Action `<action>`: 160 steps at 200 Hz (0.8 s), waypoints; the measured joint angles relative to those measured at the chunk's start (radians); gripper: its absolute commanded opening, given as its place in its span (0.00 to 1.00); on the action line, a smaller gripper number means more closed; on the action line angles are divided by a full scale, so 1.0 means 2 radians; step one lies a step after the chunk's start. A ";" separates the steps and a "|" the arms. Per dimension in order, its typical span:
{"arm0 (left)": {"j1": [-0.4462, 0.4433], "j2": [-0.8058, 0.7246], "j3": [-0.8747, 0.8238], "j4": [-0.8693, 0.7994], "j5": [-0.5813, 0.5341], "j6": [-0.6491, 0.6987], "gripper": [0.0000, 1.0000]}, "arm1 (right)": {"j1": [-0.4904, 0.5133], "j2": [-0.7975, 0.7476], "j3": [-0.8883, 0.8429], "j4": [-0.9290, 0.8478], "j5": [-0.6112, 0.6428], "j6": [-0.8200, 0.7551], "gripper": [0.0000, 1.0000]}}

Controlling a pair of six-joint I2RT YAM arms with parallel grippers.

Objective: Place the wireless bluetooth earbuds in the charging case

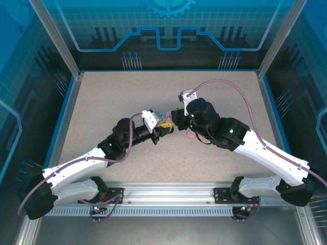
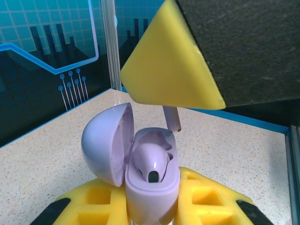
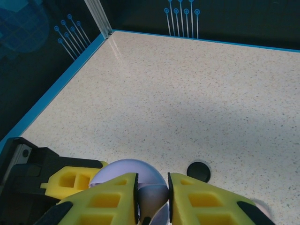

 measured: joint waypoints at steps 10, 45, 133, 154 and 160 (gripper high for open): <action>0.000 0.000 0.000 0.001 -0.002 0.000 0.04 | 0.000 0.001 0.000 -0.002 0.005 0.000 0.22; 0.000 0.000 0.000 0.000 -0.006 0.000 0.03 | 0.000 0.009 0.000 -0.002 0.007 0.000 0.22; 0.000 0.002 0.000 0.001 -0.010 -0.002 0.04 | 0.000 0.011 -0.001 0.011 0.005 0.000 0.22; 0.000 0.007 0.000 0.001 -0.011 -0.010 0.04 | 0.000 0.011 -0.001 0.014 0.006 0.000 0.22; 0.000 0.007 0.000 0.001 -0.011 -0.012 0.04 | 0.000 0.011 -0.001 0.016 0.006 0.000 0.22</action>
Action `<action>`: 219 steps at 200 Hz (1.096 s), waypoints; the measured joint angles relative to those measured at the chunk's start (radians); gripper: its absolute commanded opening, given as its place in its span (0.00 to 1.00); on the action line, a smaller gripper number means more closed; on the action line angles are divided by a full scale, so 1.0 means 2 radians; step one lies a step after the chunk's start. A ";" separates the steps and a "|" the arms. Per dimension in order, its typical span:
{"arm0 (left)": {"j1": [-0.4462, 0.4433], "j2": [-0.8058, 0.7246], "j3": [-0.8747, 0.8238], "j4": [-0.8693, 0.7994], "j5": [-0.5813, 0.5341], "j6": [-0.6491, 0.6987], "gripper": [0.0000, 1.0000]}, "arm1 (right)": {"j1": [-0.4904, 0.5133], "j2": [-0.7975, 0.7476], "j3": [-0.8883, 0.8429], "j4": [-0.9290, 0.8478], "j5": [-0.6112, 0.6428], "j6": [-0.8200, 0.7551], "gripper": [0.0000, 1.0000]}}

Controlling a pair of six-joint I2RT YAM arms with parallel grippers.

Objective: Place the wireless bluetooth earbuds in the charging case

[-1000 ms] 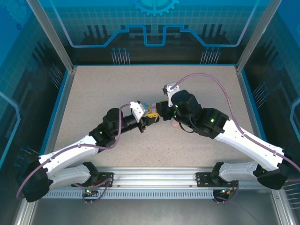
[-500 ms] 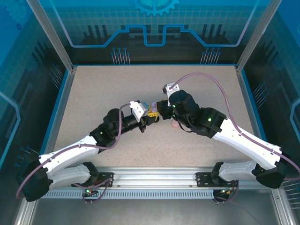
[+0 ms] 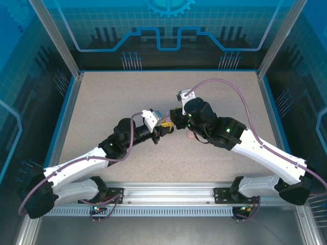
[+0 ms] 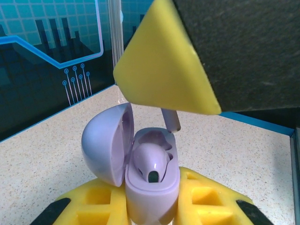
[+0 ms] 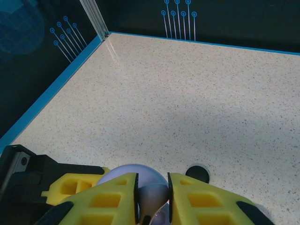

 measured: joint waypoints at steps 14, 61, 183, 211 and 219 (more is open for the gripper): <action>0.000 0.000 0.000 0.000 -0.001 -0.002 0.04 | 0.000 0.000 0.000 0.002 0.000 0.000 0.22; 0.000 0.000 0.000 0.000 -0.002 -0.014 0.04 | 0.000 0.001 -0.002 0.005 0.004 -0.004 0.22; 0.000 0.002 0.000 0.004 -0.006 -0.030 0.04 | 0.003 0.007 -0.011 0.018 0.017 -0.009 0.21; 0.000 0.005 0.000 0.005 -0.006 -0.039 0.04 | 0.003 0.008 -0.013 0.019 0.017 -0.011 0.21; 0.000 0.005 0.000 0.005 -0.006 -0.040 0.04 | 0.003 0.009 -0.013 0.020 0.017 -0.011 0.22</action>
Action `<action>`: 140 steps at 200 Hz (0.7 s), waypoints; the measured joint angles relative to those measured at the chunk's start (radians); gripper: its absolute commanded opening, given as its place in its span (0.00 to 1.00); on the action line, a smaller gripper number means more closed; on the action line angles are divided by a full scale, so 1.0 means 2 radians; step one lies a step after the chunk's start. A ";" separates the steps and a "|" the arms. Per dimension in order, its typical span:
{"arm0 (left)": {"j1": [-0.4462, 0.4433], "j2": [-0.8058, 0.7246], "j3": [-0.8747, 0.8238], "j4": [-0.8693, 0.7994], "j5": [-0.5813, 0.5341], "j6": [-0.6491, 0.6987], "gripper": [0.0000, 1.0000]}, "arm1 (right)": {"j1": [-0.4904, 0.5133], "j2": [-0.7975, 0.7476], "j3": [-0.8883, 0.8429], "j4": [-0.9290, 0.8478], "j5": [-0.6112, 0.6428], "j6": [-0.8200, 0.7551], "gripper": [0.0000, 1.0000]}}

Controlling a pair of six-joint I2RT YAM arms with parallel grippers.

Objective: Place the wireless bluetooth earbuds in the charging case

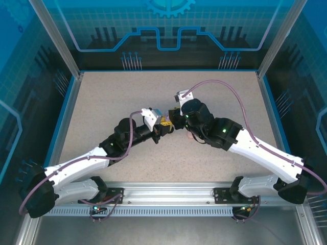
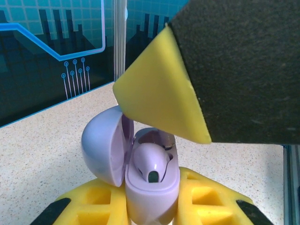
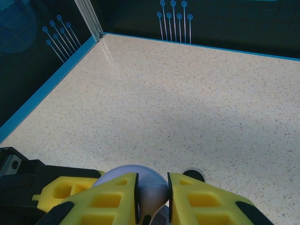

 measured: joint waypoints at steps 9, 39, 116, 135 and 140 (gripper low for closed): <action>0.000 0.000 0.000 0.000 -0.001 -0.001 0.04 | 0.000 0.001 0.000 0.001 0.000 0.000 0.21; 0.000 0.000 0.000 -0.001 -0.002 -0.001 0.04 | 0.000 0.003 0.000 0.001 0.000 0.000 0.22; -0.001 0.000 0.000 0.000 -0.005 -0.001 0.04 | 0.001 0.002 -0.001 -0.001 -0.019 0.005 0.35; -0.001 0.000 0.000 0.000 -0.005 -0.001 0.04 | 0.001 0.002 -0.001 -0.003 -0.026 0.006 0.38; -0.001 0.000 0.000 0.000 -0.005 -0.001 0.04 | 0.001 0.002 -0.001 -0.003 -0.028 0.006 0.39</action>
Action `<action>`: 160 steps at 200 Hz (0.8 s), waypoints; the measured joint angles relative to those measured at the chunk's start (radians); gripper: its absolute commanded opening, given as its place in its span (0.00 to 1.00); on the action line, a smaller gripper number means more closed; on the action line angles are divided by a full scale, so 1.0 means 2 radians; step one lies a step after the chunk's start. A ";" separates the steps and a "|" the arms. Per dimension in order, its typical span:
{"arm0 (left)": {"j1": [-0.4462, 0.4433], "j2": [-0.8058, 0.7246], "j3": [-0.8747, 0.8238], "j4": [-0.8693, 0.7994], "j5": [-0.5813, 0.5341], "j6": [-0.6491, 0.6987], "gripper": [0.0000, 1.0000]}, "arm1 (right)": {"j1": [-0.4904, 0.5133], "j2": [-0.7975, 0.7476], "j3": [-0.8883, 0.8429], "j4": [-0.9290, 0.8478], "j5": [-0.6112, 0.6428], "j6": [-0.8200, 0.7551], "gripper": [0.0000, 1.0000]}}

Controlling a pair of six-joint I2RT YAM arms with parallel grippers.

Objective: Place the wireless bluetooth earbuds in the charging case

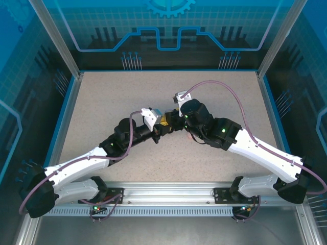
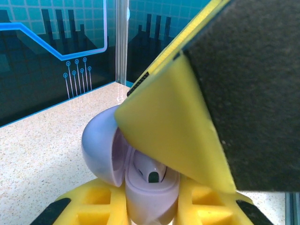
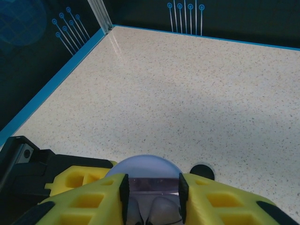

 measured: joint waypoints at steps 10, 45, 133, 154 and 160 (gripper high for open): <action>0.000 0.000 0.000 0.000 0.000 0.000 0.04 | 0.000 0.000 0.001 -0.001 -0.004 0.000 0.40; 0.000 0.001 0.000 0.001 0.000 0.000 0.04 | 0.000 -0.001 0.012 -0.013 -0.011 -0.006 0.52; 0.000 -0.004 -0.007 0.013 0.018 0.002 0.04 | -0.143 -0.073 -0.007 -0.001 -0.235 -0.039 1.00; 0.000 -0.010 -0.007 0.017 0.025 0.002 0.04 | -0.146 -0.050 -0.009 -0.001 -0.298 -0.042 1.00; 0.000 -0.011 -0.007 0.017 0.027 0.002 0.04 | -0.146 -0.042 -0.009 -0.001 -0.313 -0.042 0.99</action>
